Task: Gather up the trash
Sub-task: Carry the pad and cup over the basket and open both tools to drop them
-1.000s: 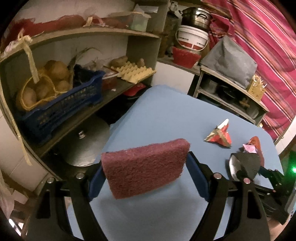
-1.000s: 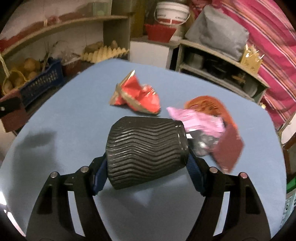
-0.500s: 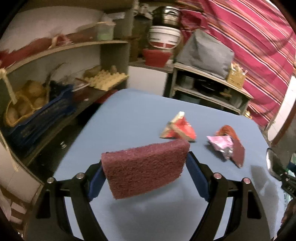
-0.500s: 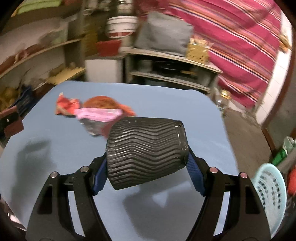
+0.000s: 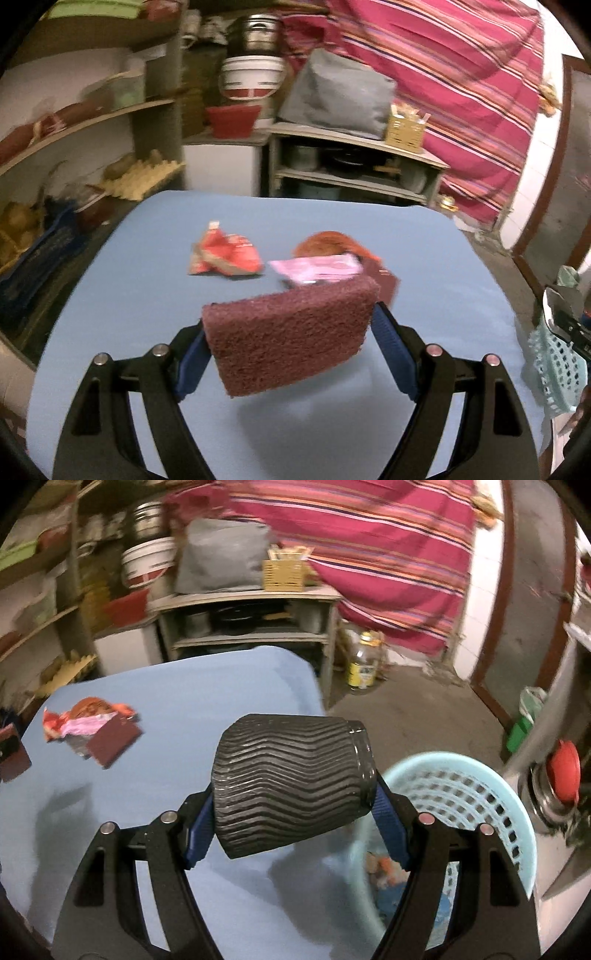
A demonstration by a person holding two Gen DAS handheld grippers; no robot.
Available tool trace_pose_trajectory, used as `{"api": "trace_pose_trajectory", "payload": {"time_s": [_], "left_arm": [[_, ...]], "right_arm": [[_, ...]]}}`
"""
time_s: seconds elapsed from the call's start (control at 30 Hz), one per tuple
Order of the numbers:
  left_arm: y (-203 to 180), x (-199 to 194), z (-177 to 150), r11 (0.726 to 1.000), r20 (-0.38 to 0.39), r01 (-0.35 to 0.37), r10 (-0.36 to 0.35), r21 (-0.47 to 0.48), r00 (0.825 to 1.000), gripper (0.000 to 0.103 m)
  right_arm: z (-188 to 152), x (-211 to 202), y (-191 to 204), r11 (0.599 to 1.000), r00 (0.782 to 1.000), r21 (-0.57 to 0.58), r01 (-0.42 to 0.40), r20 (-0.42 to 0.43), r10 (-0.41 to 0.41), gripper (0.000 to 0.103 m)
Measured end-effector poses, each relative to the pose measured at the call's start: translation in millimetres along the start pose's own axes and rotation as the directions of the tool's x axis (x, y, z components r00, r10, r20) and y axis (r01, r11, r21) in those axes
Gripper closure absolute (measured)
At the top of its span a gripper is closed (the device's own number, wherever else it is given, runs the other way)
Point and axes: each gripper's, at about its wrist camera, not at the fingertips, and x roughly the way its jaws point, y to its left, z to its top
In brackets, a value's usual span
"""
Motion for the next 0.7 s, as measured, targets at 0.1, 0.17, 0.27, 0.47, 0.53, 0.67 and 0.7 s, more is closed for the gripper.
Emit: {"api": "trace_pose_trajectory", "payload": {"time_s": [0.1,0.17,0.27,0.47,0.53,0.67,0.7], "left_arm": [[-30,-2,0,0.999,0.006,0.034,-0.034,0.027,0.999,0.023],[-51,-3,0,0.997,0.005,0.057,-0.058,0.050,0.998,0.023],[-83,-6,2,0.993,0.005,0.089,-0.090,0.079,0.996,0.023],[-124,-13,2,0.983,0.030,0.112,-0.118,0.143,0.993,0.023],[-136,-8,-1,0.981,0.014,0.126,-0.129,0.146,0.992,0.023],[-159,2,-10,0.976,-0.018,0.149,-0.148,0.156,0.989,0.023],[-166,5,-12,0.974,-0.024,0.154,-0.152,0.165,0.988,0.023]], "right_arm": [[-5,-4,-32,0.998,0.999,0.043,0.040,0.000,-0.040,0.029],[-7,-9,-46,0.997,0.998,0.055,0.058,0.007,-0.059,0.029],[-9,-15,-68,0.994,0.997,0.079,0.074,0.017,-0.075,0.029],[-16,-23,-103,0.990,0.996,0.120,0.080,0.020,-0.083,0.035],[-19,-23,-110,0.988,0.996,0.130,0.081,0.015,-0.084,0.035],[-21,-28,-124,0.985,0.997,0.155,0.074,0.020,-0.078,0.035],[-22,-29,-127,0.984,0.997,0.160,0.075,0.022,-0.080,0.035]]}}
